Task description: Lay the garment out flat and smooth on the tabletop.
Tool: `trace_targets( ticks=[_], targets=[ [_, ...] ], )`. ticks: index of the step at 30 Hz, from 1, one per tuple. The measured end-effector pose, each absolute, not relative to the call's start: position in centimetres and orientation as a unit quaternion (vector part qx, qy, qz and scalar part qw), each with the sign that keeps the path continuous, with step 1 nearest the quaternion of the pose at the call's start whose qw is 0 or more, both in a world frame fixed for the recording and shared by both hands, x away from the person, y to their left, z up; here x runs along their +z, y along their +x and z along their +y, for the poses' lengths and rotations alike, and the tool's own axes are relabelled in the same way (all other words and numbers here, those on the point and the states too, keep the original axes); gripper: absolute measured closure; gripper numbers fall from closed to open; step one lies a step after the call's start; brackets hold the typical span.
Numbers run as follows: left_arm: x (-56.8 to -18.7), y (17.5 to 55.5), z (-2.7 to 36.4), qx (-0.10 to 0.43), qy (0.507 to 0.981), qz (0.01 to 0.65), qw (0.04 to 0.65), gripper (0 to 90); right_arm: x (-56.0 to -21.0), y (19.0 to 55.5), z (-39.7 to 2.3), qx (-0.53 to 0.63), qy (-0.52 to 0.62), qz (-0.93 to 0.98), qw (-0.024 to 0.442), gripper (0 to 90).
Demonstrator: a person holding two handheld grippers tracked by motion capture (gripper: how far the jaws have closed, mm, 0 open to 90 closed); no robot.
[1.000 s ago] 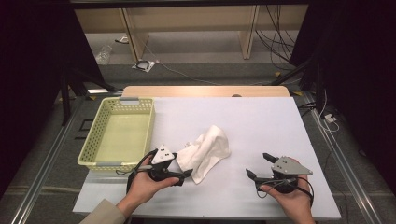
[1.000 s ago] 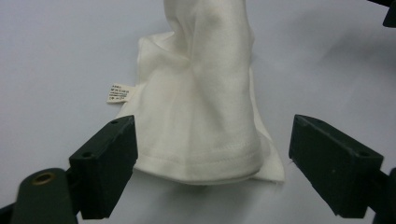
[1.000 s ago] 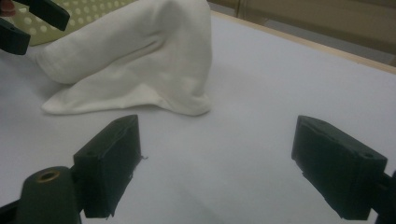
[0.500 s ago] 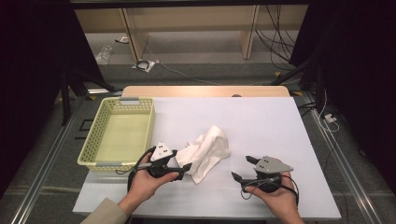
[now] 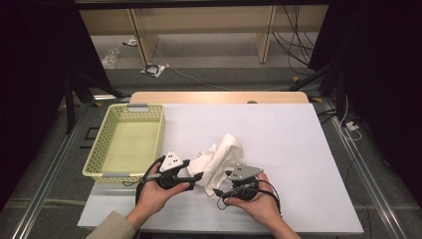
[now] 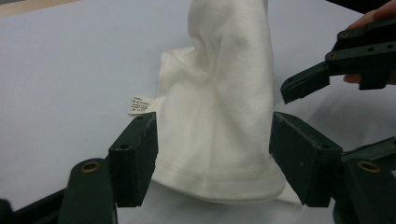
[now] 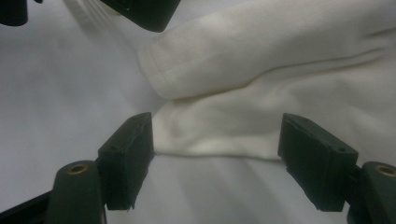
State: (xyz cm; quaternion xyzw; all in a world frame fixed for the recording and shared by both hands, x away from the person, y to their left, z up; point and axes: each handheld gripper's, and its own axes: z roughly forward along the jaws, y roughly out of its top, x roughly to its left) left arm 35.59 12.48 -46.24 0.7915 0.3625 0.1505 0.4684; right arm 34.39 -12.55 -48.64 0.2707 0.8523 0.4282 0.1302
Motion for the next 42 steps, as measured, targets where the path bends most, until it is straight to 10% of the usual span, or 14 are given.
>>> trace_targets(
  ticks=[8, 17, 42],
  targets=[
    [-46.2, 35.7, 12.6, 0.151, 0.789, 0.365, 0.470, 34.2, -49.8, 35.8, -10.1, 0.384, 0.277, 0.872, 0.120, 40.9],
    [-46.3, 35.7, 12.6, 0.148, 0.795, 0.359, 0.467, 36.9, -49.3, 35.9, -10.0, 0.363, 0.279, 0.881, 0.118, 85.8],
    [-47.2, 35.0, 11.8, 0.138, 0.838, 0.314, 0.424, 41.5, -45.6, 34.6, -19.2, 0.348, 0.331, 0.863, 0.159, 88.7]
  ],
)
